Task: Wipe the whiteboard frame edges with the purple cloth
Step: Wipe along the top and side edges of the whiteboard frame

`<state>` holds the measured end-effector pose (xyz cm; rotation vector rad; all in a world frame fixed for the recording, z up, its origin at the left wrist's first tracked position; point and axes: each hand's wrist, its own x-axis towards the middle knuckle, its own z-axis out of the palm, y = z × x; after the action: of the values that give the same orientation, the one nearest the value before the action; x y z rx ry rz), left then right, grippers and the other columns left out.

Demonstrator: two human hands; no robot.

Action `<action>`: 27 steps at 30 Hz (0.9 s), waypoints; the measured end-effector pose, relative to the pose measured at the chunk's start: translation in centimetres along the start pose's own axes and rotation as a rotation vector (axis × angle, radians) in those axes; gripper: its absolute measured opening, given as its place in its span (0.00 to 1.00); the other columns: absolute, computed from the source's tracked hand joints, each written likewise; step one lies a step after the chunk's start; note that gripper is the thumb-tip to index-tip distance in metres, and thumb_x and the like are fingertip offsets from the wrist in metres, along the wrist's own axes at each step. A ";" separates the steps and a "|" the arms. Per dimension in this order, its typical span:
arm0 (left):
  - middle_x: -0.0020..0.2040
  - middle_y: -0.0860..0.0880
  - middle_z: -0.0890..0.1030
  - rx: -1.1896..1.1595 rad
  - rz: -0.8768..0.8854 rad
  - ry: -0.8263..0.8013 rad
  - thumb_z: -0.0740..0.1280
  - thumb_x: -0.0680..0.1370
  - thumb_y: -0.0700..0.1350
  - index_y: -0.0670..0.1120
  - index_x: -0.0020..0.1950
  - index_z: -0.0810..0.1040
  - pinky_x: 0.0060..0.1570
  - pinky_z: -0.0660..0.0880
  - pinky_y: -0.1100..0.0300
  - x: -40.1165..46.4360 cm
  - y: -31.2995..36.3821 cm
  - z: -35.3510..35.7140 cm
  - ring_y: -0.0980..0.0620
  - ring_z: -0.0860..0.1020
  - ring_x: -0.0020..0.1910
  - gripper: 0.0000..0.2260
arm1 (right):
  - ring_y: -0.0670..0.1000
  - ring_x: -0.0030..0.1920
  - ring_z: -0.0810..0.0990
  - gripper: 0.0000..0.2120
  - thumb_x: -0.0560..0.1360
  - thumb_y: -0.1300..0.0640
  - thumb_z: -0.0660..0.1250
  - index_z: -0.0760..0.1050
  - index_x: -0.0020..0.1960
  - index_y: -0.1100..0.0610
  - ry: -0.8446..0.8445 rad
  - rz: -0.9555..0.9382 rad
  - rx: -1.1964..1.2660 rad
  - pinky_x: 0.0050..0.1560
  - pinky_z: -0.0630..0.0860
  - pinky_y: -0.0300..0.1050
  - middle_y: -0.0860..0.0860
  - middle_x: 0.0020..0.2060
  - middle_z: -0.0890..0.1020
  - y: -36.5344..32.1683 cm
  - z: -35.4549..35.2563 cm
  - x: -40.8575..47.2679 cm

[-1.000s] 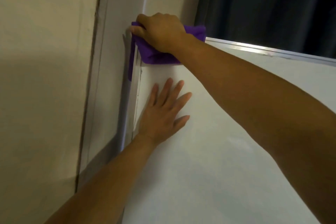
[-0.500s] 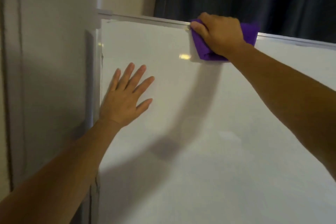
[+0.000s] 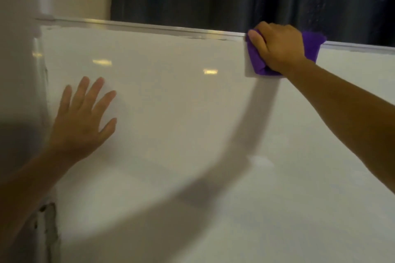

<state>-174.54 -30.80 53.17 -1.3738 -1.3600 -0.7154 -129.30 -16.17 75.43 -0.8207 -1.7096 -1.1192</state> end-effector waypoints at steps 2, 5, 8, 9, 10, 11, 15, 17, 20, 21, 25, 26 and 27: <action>0.83 0.35 0.62 0.016 -0.036 0.052 0.57 0.82 0.56 0.36 0.77 0.70 0.81 0.54 0.31 0.6 2.5 -0.4 0.33 0.59 0.84 0.30 | 0.55 0.37 0.73 0.28 0.82 0.37 0.44 0.73 0.53 0.56 0.008 0.007 -0.033 0.42 0.65 0.47 0.57 0.41 0.80 -0.7 0.3 0.5; 0.81 0.34 0.65 -0.003 -0.086 0.079 0.61 0.82 0.53 0.34 0.72 0.73 0.81 0.54 0.32 2.1 7.3 -1.0 0.33 0.61 0.83 0.27 | 0.59 0.39 0.77 0.29 0.81 0.36 0.44 0.74 0.54 0.56 0.036 -0.015 -0.041 0.40 0.64 0.48 0.57 0.42 0.81 -3.7 0.3 1.6; 0.82 0.35 0.65 -0.038 -0.131 0.057 0.64 0.80 0.52 0.35 0.73 0.73 0.81 0.56 0.32 3.4 13.3 -1.8 0.35 0.61 0.83 0.27 | 0.59 0.44 0.80 0.28 0.81 0.36 0.44 0.73 0.60 0.55 0.002 -0.088 -0.001 0.39 0.64 0.48 0.56 0.46 0.82 -9.2 -0.3 3.8; 0.82 0.36 0.65 -0.039 -0.113 0.062 0.65 0.80 0.52 0.37 0.73 0.73 0.80 0.57 0.31 3.7 15.2 -2.0 0.35 0.61 0.83 0.27 | 0.58 0.46 0.80 0.28 0.81 0.37 0.44 0.72 0.63 0.54 -0.016 -0.115 0.009 0.40 0.65 0.48 0.55 0.48 0.82 -11.6 -0.4 4.7; 0.82 0.36 0.64 -0.043 -0.074 0.071 0.67 0.79 0.52 0.38 0.74 0.73 0.79 0.59 0.30 3.8 17.1 -2.0 0.34 0.61 0.83 0.27 | 0.58 0.48 0.81 0.28 0.81 0.37 0.44 0.71 0.66 0.53 -0.027 -0.141 0.016 0.42 0.65 0.48 0.54 0.51 0.82 -14.1 -0.6 5.5; 0.83 0.36 0.64 -0.052 -0.014 0.073 0.68 0.79 0.53 0.40 0.76 0.72 0.78 0.59 0.29 3.8 19.3 -1.8 0.34 0.61 0.83 0.28 | 0.58 0.51 0.81 0.27 0.81 0.37 0.44 0.69 0.69 0.51 -0.035 -0.157 0.030 0.43 0.65 0.48 0.53 0.53 0.82 -16.3 -0.8 6.1; 0.80 0.39 0.70 -0.116 0.175 -0.013 0.50 0.87 0.57 0.46 0.78 0.69 0.76 0.63 0.27 4.2 27.7 -0.2 0.32 0.65 0.80 0.25 | 0.54 0.55 0.80 0.23 0.82 0.39 0.46 0.70 0.68 0.47 -0.070 -0.120 0.023 0.52 0.68 0.50 0.51 0.56 0.82 -20.8 -0.5 7.0; 0.69 0.39 0.81 -0.201 0.102 -0.004 0.40 0.88 0.56 0.45 0.73 0.72 0.70 0.71 0.27 4.9 30.0 0.6 0.32 0.76 0.72 0.27 | 0.54 0.56 0.79 0.22 0.82 0.40 0.47 0.70 0.67 0.47 -0.078 -0.118 0.021 0.55 0.68 0.51 0.51 0.56 0.81 -20.2 -0.4 6.8; 0.67 0.41 0.82 -0.255 0.092 0.064 0.47 0.88 0.57 0.47 0.71 0.70 0.74 0.68 0.29 5.3 31.5 2.4 0.37 0.75 0.73 0.21 | 0.55 0.55 0.79 0.23 0.82 0.39 0.47 0.69 0.69 0.49 -0.123 -0.145 0.055 0.56 0.68 0.52 0.53 0.56 0.81 -17.3 -0.3 6.4; 0.71 0.42 0.80 -0.212 0.135 0.079 0.49 0.87 0.60 0.49 0.73 0.69 0.77 0.64 0.31 5.5 31.9 3.1 0.38 0.72 0.77 0.22 | 0.56 0.55 0.79 0.24 0.82 0.39 0.46 0.69 0.69 0.50 -0.124 -0.137 0.049 0.56 0.69 0.52 0.53 0.56 0.81 -15.6 -0.4 5.9; 0.86 0.47 0.60 -0.172 0.151 0.087 0.60 0.83 0.64 0.57 0.82 0.63 0.83 0.48 0.36 5.4 33.2 4.1 0.40 0.56 0.85 0.28 | 0.58 0.53 0.79 0.26 0.81 0.38 0.46 0.71 0.65 0.54 -0.052 -0.100 -0.031 0.55 0.69 0.55 0.55 0.54 0.81 -8.5 -1.2 2.3; 0.86 0.48 0.58 -0.175 0.162 0.093 0.59 0.84 0.64 0.57 0.83 0.62 0.83 0.45 0.37 5.4 33.6 4.0 0.41 0.54 0.86 0.29 | 0.59 0.52 0.78 0.26 0.81 0.38 0.46 0.71 0.64 0.54 -0.048 -0.085 -0.056 0.55 0.68 0.55 0.56 0.53 0.81 -6.2 -1.5 1.3; 0.86 0.49 0.57 -0.169 0.162 0.104 0.59 0.84 0.64 0.58 0.84 0.61 0.83 0.44 0.37 5.5 33.3 4.1 0.41 0.54 0.86 0.29 | 0.60 0.52 0.78 0.26 0.81 0.37 0.46 0.71 0.63 0.55 -0.046 -0.079 -0.075 0.54 0.68 0.55 0.57 0.53 0.81 -4.3 -1.9 0.6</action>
<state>-142.80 -19.53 48.69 -1.5388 -1.1135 -0.7950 -132.62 -19.48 74.93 -0.8372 -1.7597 -1.2325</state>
